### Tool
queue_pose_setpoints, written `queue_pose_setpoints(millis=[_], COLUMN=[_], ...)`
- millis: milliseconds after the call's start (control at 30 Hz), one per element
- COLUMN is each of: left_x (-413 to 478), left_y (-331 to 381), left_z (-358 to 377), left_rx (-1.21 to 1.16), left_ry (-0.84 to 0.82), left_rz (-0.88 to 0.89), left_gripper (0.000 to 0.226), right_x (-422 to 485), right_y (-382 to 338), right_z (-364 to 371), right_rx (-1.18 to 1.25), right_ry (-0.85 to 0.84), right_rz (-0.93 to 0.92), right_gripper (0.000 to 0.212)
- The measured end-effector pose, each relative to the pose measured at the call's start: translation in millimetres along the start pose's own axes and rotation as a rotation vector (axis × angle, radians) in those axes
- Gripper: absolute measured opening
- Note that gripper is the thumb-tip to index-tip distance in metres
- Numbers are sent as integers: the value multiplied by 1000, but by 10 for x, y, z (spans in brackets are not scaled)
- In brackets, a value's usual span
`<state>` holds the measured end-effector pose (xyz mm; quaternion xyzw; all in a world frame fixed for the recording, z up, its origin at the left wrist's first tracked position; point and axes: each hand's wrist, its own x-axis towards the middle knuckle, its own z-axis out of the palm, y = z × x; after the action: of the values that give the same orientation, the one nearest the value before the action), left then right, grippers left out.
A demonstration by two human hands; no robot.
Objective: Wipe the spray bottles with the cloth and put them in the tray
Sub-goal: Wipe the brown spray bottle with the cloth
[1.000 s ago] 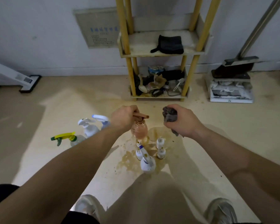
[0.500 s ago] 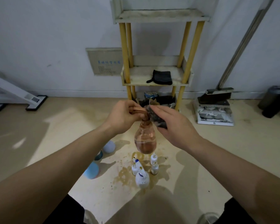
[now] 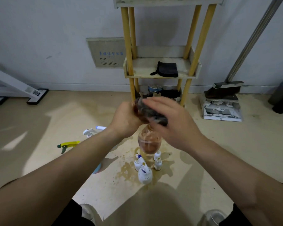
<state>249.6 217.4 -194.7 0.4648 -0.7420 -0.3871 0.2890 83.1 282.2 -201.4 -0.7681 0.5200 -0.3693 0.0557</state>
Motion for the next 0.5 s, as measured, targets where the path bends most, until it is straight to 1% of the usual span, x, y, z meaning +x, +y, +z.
queue_pose_setpoints(millis=[67, 100, 167, 200, 233, 300, 333, 400, 467, 500], left_x=[23, 34, 32, 32, 33, 52, 66, 77, 75, 76], left_y=[-19, -38, -36, -29, -19, -20, -21, -22, -17, -14], left_z=[10, 14, 36, 50, 59, 56, 39, 25, 40, 51], left_rx=[-12, -40, -114, -162, -200, -251, -269, -292, -298, -301], left_ry=[34, 31, 4, -4, 8, 30, 40, 44, 44, 51], left_rz=[1, -11, -40, -57, -63, -67, -71, -73, -64, -59], left_gripper=[38, 36, 23, 11, 6, 8, 6, 10, 12, 11], right_x=[-56, -78, -104, -109, -111, -97, -82, -55, -47, -47], right_y=[63, 119, 214, 251, 280, 352, 373, 378, 387, 386], right_z=[90, 110, 109, 95, 75, 20, -11, -76, -115, -115], right_rx=[-59, -59, -15, 1, 12, 25, 29, 41, 100, 151], right_ry=[-102, -119, -107, -91, -68, -24, -23, -46, -27, 12], right_rz=[-28, -22, 3, 19, 42, 99, 125, 195, 331, 399], right_gripper=[64, 68, 68, 66, 63, 58, 56, 51, 43, 39])
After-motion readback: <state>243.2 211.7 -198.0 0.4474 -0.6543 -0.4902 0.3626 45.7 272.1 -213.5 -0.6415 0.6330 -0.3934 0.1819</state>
